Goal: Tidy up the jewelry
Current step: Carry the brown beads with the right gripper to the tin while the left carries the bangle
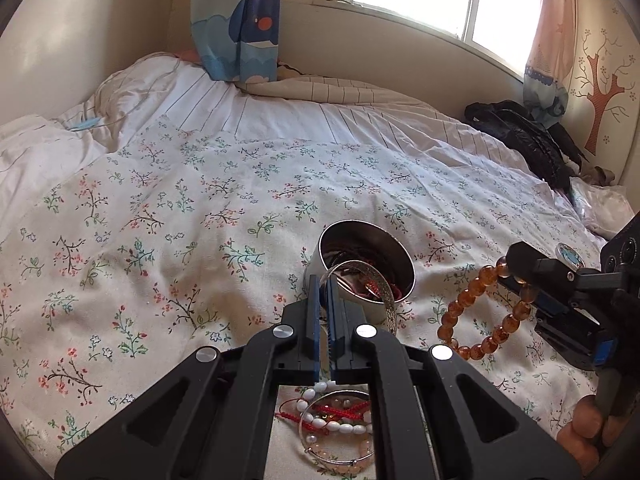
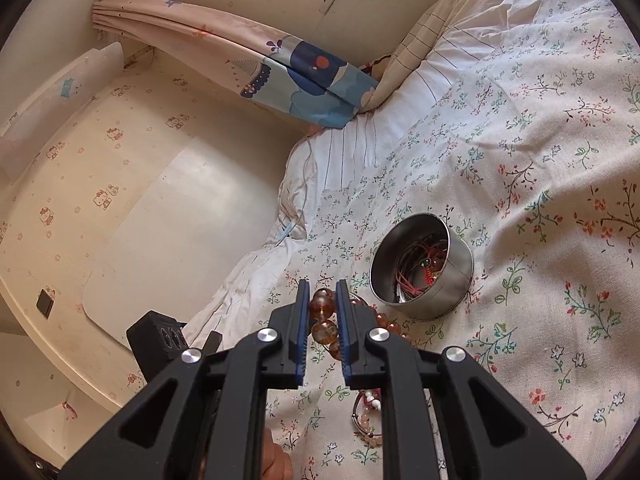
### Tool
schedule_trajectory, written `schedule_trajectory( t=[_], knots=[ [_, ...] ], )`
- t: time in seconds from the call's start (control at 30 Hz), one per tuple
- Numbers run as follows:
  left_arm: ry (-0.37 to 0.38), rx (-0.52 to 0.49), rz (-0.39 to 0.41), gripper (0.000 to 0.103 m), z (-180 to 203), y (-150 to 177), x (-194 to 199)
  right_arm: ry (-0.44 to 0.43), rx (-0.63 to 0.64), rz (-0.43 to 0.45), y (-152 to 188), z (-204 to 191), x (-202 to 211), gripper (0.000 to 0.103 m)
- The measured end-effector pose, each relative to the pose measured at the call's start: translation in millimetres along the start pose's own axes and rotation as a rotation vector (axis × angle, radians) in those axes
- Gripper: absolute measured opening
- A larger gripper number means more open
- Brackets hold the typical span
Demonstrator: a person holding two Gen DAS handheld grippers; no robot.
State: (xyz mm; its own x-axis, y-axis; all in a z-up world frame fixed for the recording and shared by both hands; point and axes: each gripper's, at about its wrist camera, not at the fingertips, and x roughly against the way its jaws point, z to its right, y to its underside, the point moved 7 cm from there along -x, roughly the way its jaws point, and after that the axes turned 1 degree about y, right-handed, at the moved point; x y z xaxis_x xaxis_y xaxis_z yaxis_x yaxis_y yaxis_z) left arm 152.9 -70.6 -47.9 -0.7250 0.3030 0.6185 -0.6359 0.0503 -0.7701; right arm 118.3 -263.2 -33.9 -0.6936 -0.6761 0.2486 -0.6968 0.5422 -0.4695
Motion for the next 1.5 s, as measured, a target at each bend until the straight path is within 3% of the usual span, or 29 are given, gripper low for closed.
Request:
schedule_trajectory(
  t=[0.73, 0.8, 0.87, 1.0, 1.1, 1.2, 1.23, 1.27, 1.3, 1.4, 1.5],
  knots=[
    [0.031, -0.006, 0.017, 0.003, 19, -21, -26, -0.037, -0.008, 0.048, -34, 8, -13, 0.016],
    [0.032, -0.007, 0.016, 0.003, 19, -22, -28, 0.039, -0.004, 0.015, -33, 16, -16, 0.021],
    [0.032, -0.006, 0.018, 0.003, 19, -22, -28, 0.152, 0.011, -0.012, -30, 28, -15, 0.045],
    [0.035, 0.018, 0.018, 0.003, 13, -23, -28, 0.469, 0.107, -0.207, 0, 64, -33, 0.048],
    [0.035, 0.026, 0.024, 0.003, 11, -24, -26, 0.574, 0.176, -0.340, 25, 82, -59, 0.048],
    [0.036, 0.031, 0.026, 0.003, 10, -24, -25, 0.693, 0.323, -0.389, 38, 83, -77, 0.049],
    [0.036, 0.033, 0.026, 0.003, 9, -24, -25, 0.700, 0.339, -0.391, 40, 82, -78, 0.042],
    [0.035, 0.035, 0.025, 0.003, 9, -24, -25, 0.685, 0.326, -0.399, 42, 83, -78, 0.020],
    [0.036, 0.038, 0.025, 0.003, 8, -24, -24, 0.655, 0.288, -0.398, 42, 85, -75, 0.012],
    [0.038, 0.042, 0.025, 0.003, 8, -24, -24, 0.513, 0.117, -0.331, 30, 88, -59, 0.012],
    [0.042, 0.051, 0.023, 0.003, 6, -25, -24, 0.321, -0.031, -0.201, 9, 82, -35, 0.012]
  ],
)
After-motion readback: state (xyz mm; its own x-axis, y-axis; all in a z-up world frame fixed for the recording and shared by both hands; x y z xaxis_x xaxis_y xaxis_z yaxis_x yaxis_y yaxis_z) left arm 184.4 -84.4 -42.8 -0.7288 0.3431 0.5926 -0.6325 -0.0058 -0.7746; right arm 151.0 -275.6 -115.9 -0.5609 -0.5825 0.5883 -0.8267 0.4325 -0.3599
